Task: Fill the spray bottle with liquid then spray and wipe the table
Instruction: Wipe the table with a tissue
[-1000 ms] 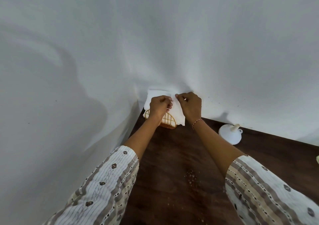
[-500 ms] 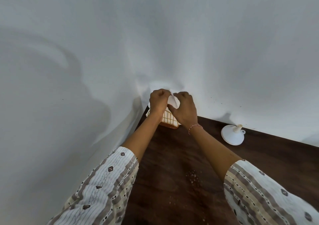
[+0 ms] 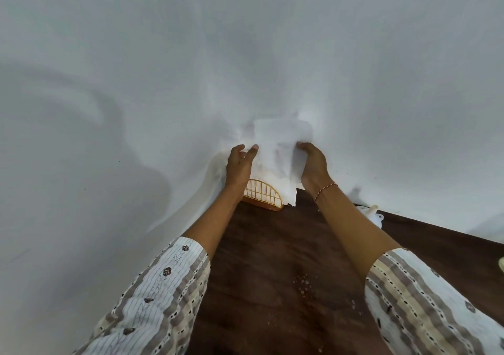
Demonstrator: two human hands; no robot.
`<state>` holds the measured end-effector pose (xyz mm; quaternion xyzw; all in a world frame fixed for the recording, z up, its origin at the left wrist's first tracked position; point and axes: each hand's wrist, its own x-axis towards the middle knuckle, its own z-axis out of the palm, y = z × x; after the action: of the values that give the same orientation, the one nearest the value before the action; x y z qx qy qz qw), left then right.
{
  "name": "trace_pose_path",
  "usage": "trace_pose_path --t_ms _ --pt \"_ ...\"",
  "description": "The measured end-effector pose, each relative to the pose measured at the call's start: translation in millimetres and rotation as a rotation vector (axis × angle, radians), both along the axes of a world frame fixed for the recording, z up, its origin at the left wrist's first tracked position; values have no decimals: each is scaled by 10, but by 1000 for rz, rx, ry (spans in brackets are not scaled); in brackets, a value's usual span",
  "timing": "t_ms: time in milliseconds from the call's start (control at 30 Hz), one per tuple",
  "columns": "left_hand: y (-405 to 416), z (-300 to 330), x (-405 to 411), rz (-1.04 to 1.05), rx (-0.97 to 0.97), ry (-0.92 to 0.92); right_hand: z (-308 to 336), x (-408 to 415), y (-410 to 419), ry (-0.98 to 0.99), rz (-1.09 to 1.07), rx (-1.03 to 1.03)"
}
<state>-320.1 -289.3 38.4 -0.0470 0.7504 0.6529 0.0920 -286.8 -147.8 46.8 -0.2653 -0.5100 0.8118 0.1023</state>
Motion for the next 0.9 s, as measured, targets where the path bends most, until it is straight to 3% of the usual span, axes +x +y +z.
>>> trace_pose_path --t_ms 100,167,267,400,500,700,767,900 --pt "7 51 99 -104 100 -76 5 120 50 0 48 -8" --pt "50 63 200 -171 172 -110 2 223 66 5 85 213" --pt "164 -33 388 -223 75 -83 -123 420 88 9 76 612" --pt "264 -191 726 -296 3 -117 -160 698 51 -15 19 767" --pt "256 -220 983 -271 154 -226 -143 992 -23 9 98 907" --pt "180 -325 1535 -55 461 -505 -417 1737 -147 23 453 1440" --pt "152 -431 1688 -44 356 -519 -512 1937 -176 -42 521 1456" --pt "129 -659 1941 -125 136 -515 -728 2183 -238 -128 463 1246"
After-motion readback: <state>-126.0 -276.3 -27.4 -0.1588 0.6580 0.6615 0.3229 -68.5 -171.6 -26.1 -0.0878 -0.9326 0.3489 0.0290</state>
